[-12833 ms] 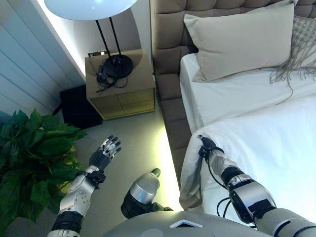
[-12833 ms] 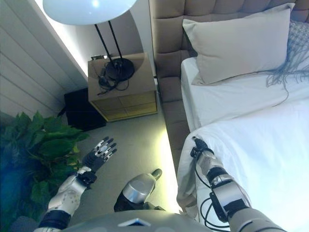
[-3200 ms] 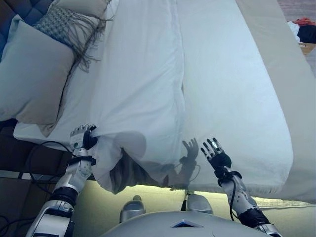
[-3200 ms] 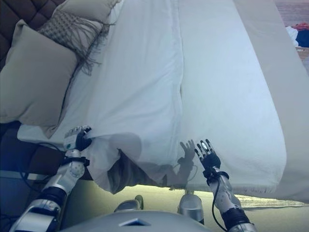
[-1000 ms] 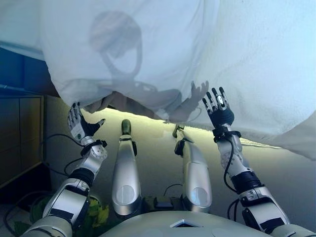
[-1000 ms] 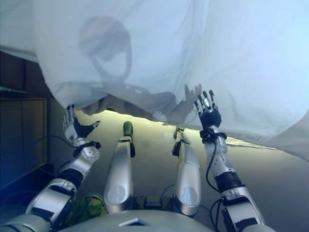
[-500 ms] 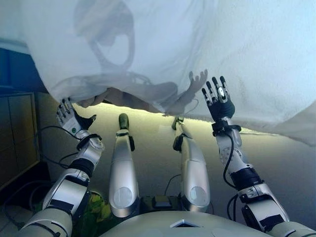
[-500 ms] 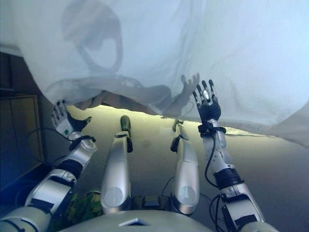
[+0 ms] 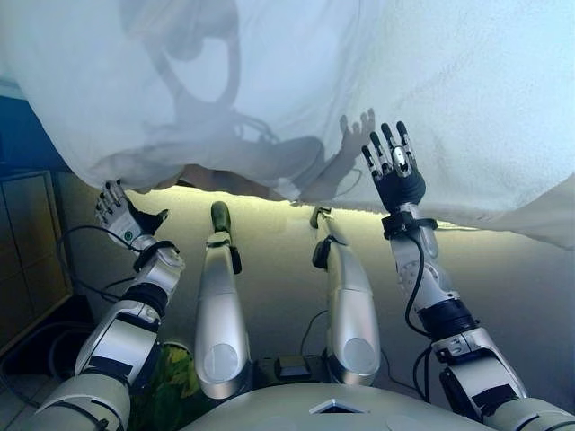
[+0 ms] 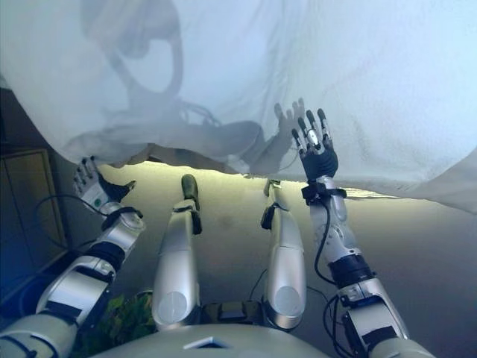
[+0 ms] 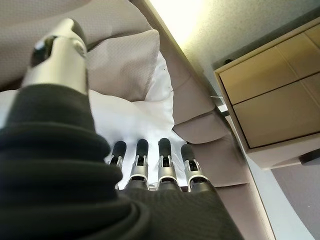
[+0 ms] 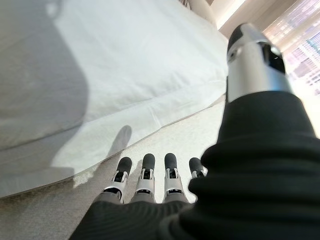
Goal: Make the bed neatly
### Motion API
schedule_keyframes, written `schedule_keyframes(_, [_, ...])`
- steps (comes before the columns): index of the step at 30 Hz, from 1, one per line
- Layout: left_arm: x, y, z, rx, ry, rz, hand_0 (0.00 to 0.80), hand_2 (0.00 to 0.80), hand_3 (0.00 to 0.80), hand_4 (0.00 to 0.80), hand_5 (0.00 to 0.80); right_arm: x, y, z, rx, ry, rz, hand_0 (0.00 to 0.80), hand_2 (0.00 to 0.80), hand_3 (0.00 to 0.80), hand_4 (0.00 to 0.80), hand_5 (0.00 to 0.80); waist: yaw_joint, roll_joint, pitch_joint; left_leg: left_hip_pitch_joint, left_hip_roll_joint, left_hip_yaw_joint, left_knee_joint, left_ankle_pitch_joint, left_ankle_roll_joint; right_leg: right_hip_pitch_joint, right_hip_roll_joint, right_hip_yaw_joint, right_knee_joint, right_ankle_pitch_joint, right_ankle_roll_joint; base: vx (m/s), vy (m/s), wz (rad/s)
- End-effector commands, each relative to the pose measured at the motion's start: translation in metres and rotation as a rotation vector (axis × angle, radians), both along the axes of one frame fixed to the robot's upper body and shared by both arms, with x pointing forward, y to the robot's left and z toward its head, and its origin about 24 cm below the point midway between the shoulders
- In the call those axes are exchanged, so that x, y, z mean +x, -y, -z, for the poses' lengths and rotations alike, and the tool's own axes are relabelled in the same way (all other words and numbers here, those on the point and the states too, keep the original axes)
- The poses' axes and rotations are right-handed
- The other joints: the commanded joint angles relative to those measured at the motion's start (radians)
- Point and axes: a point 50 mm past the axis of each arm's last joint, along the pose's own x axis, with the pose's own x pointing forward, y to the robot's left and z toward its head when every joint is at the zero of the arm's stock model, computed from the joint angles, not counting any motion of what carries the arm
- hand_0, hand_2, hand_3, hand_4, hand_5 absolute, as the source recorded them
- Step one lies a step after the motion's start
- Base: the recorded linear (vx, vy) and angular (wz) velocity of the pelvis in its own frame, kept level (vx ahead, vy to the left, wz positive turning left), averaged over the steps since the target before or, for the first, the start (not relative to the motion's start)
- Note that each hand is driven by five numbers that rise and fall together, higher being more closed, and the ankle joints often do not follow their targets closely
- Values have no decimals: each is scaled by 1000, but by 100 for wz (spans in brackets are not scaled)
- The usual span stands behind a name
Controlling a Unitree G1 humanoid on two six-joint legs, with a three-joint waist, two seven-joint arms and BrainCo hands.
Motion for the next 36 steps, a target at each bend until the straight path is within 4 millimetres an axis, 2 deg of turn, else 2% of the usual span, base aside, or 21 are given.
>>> schedule_keyframes(1, [-1,-19,-9,-11,28,-49,398,398,398,398,398,-11,19,-25,-48,135,30,0,0,0,0,0,3,34,2,-58,-9,-32,-104,191,10,29,-111,27,110,-80,167,0,0,0])
schedule_keyframes(2, [1,-19,-11,-7,33,-38,665,665,665,665,665,-12,20,-25,-47,135,30,0,0,0,0,0,4,34,2,-59,-10,-33,-103,191,10,28,-112,26,112,-80,167,0,0,0])
schedule_keyframes(3, [2,-19,-12,-10,34,-31,800,800,800,800,800,-12,20,-25,-46,135,29,0,0,0,0,0,4,35,2,-59,-9,-33,-103,191,11,27,-113,26,114,-80,168,0,0,0])
schedule_keyframes(13, [3,-14,-7,-33,18,-11,800,800,800,800,800,-10,20,-28,-47,141,30,0,0,0,0,0,2,41,2,-38,-12,-27,-118,192,10,49,-116,19,103,-80,168,0,0,0])
schedule_keyframes(19, [-3,-21,-4,-23,1,-43,800,800,800,800,800,-10,23,-27,-58,128,22,0,0,0,0,0,-1,52,2,-18,-18,-24,-118,188,11,69,-122,19,102,-80,167,15,59,-1])
schedule_keyframes(24, [-10,-39,-8,-8,-13,-107,800,800,800,800,800,-13,28,-24,-72,118,16,0,0,0,0,0,1,66,2,11,-25,-18,-105,175,11,101,-136,18,106,-84,165,32,66,4])
schedule_keyframes(26, [-15,-52,-11,-18,-19,-148,800,800,800,800,800,-14,32,-23,-76,113,20,0,0,0,0,0,4,74,2,30,-31,-13,-101,168,13,117,-148,16,113,-84,164,39,63,6])
schedule_keyframes(29, [-24,-66,-11,-46,-39,-194,800,800,800,800,800,-16,38,-22,-93,98,28,0,0,0,0,0,4,97,-7,59,-41,1,-98,161,14,141,-167,14,120,-89,164,53,107,3])
schedule_keyframes(33, [-37,-76,-2,-105,-69,-239,800,800,800,800,800,-16,44,-22,-123,79,39,0,0,0,0,0,3,130,-32,93,-59,16,-97,151,17,168,-192,16,124,-96,162,75,129,13])
schedule_keyframes(36, [-43,-79,2,-126,-70,-252,800,800,800,800,800,-17,44,-21,-128,70,40,0,0,0,0,0,7,139,-43,104,-66,20,-91,141,19,180,-206,16,127,-97,160,60,41,20])
